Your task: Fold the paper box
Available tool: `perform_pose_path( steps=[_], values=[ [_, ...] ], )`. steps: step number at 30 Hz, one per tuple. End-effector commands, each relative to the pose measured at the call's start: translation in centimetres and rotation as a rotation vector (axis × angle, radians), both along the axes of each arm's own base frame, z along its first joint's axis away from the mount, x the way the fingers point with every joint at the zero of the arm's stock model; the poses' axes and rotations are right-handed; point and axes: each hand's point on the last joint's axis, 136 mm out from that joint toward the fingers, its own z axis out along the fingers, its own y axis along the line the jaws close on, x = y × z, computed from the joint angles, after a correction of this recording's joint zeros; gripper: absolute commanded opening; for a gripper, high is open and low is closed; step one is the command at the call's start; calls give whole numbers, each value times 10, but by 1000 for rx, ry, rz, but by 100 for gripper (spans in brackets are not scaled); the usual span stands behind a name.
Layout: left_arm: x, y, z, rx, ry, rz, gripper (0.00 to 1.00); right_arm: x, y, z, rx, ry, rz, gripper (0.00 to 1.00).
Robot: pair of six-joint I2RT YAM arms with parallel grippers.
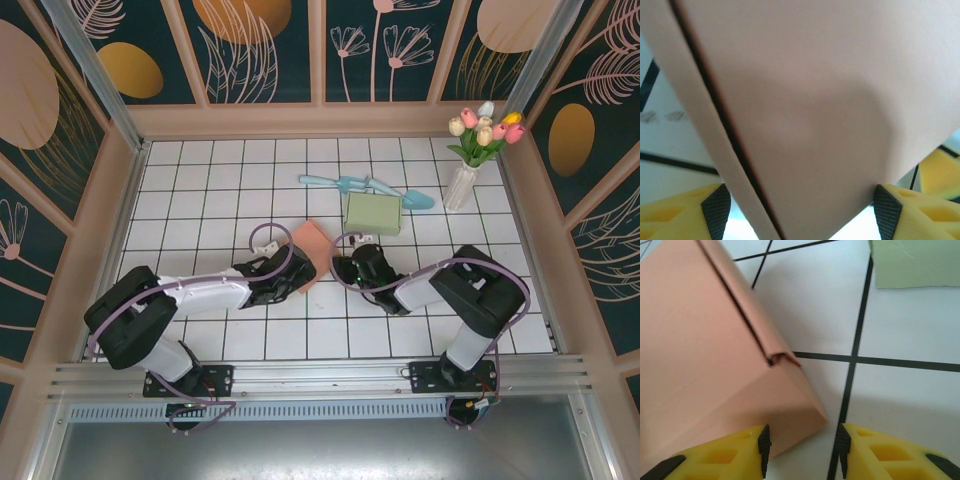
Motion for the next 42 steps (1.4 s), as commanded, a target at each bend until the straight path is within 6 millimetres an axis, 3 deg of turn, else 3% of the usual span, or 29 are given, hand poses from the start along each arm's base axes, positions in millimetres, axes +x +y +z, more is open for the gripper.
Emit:
perform_pose_path(
  steps=[1, 8, 10, 13, 20, 26, 28, 30, 31, 37, 42],
  values=[
    [-5, 5, 15, 44, 7, -35, 79, -9, -8, -6, -4, 87, 20, 43],
    [18, 7, 46, 70, -58, -30, 81, -8, -9, 11, 46, 86, 41, 43],
    [29, 12, 55, 65, -82, -20, 81, -7, -10, 18, 53, 76, 41, 35],
    [44, 22, 65, 67, -125, 2, 80, -7, -13, 31, 56, 56, 34, 34],
    [55, 41, 61, 108, -119, 44, 80, -12, -27, 54, 37, -1, 0, 35],
    [83, 56, 66, 182, -154, 5, 80, -9, -16, 69, 62, -8, 15, 34],
    [95, 54, 70, 201, -197, -45, 80, -7, -9, 68, 71, 11, 39, 22],
    [105, 46, 71, 190, -249, -115, 80, -3, -4, 64, 59, 29, 46, 3],
    [110, 42, 71, 171, -264, -146, 80, -2, -2, 62, 55, 38, 51, 0],
    [130, 34, 55, 97, -248, -210, 80, 4, 9, 60, 38, 55, 82, 0],
    [133, 23, 34, 57, -210, -231, 79, 10, 13, 48, 31, 80, 95, 0]
  ],
)
